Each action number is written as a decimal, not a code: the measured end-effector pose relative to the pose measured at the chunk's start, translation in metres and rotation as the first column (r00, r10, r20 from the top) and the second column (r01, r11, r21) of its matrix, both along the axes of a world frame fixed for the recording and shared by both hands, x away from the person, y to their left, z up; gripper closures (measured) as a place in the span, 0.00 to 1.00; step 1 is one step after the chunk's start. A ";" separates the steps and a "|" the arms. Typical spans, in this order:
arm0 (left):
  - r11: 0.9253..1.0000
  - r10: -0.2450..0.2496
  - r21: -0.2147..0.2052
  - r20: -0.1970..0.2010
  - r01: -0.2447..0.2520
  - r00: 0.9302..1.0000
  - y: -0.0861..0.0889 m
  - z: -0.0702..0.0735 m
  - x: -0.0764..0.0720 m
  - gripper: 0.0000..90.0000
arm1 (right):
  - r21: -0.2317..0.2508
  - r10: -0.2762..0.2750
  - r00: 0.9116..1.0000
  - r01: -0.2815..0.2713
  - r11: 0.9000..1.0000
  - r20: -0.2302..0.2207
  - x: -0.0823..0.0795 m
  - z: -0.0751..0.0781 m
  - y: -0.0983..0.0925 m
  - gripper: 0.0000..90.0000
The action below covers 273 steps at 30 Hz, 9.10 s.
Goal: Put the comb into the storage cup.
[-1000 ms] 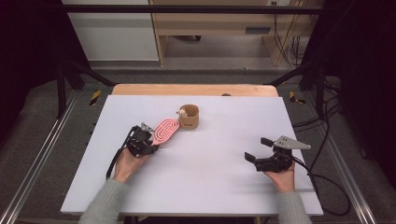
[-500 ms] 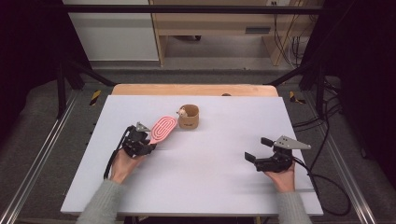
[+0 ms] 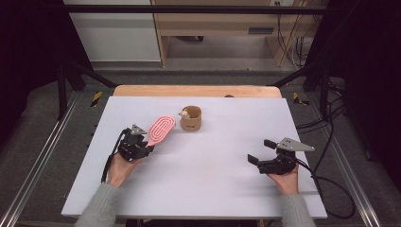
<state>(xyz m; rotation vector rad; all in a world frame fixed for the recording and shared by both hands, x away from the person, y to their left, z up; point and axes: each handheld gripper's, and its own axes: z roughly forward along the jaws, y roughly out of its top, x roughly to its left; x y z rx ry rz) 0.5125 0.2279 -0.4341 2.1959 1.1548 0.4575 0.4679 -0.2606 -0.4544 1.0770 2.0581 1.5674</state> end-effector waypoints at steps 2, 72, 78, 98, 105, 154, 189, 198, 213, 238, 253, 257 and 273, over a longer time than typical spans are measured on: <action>1.000 0.003 -0.002 0.004 -0.003 1.000 0.001 0.001 -0.001 0.76 | 0.000 0.000 1.000 0.000 1.000 -0.001 0.000 0.000 0.000 0.00; 0.994 -0.067 -0.070 0.183 0.081 0.981 -0.028 0.027 -0.036 0.76 | 0.020 0.037 0.999 -0.036 0.999 -0.019 -0.005 0.015 0.035 0.00; 0.993 -0.080 -0.066 0.204 0.095 0.976 -0.034 0.027 -0.040 0.76 | 0.026 0.041 0.999 -0.040 0.999 -0.023 -0.005 0.017 0.043 0.00; 0.987 -0.134 -0.053 0.220 0.149 0.966 -0.055 0.026 -0.049 0.76 | 0.037 0.062 0.998 -0.061 0.997 -0.022 -0.009 0.021 0.063 0.00; 0.985 -0.149 -0.045 0.229 0.164 0.962 -0.061 0.025 -0.052 0.76 | 0.042 0.074 0.997 -0.073 0.996 -0.028 -0.010 0.022 0.069 0.00; 0.987 -0.129 -0.053 0.273 0.149 0.953 -0.094 0.025 -0.059 0.76 | 0.076 0.104 0.995 -0.104 0.992 -0.004 -0.012 0.035 0.088 0.01; 0.970 -0.081 -0.198 0.275 0.139 0.958 -0.112 0.001 -0.070 0.76 | 0.085 0.096 0.994 -0.092 0.992 -0.045 0.002 0.041 0.110 0.02; 0.969 -0.078 -0.201 0.289 0.141 0.954 -0.113 -0.002 -0.073 0.76 | 0.096 0.094 0.993 -0.087 0.992 -0.067 0.007 0.041 0.118 0.02; 0.967 -0.091 -0.200 0.307 0.158 0.947 -0.119 -0.002 -0.078 0.76 | 0.112 0.071 0.993 -0.061 0.992 -0.091 0.015 0.042 0.124 0.03; 0.964 -0.115 -0.188 0.337 0.186 0.934 -0.130 -0.002 -0.087 0.76 | 0.180 0.085 0.987 -0.060 0.982 -0.138 0.024 0.041 0.125 0.19; 0.962 -0.118 -0.192 0.349 0.194 0.930 -0.133 -0.003 -0.089 0.76 | 0.235 0.130 0.973 -0.084 0.968 -0.188 0.024 0.043 0.124 0.46; 0.962 -0.117 -0.191 0.350 0.193 0.929 -0.133 -0.004 -0.089 0.76 | 0.252 0.136 0.967 -0.079 0.964 -0.216 0.025 0.044 0.124 0.49; 0.969 -0.113 -0.167 0.354 0.181 0.928 -0.137 -0.007 -0.087 0.77 | 0.286 0.167 0.958 -0.096 0.953 -0.234 0.021 0.045 0.125 0.63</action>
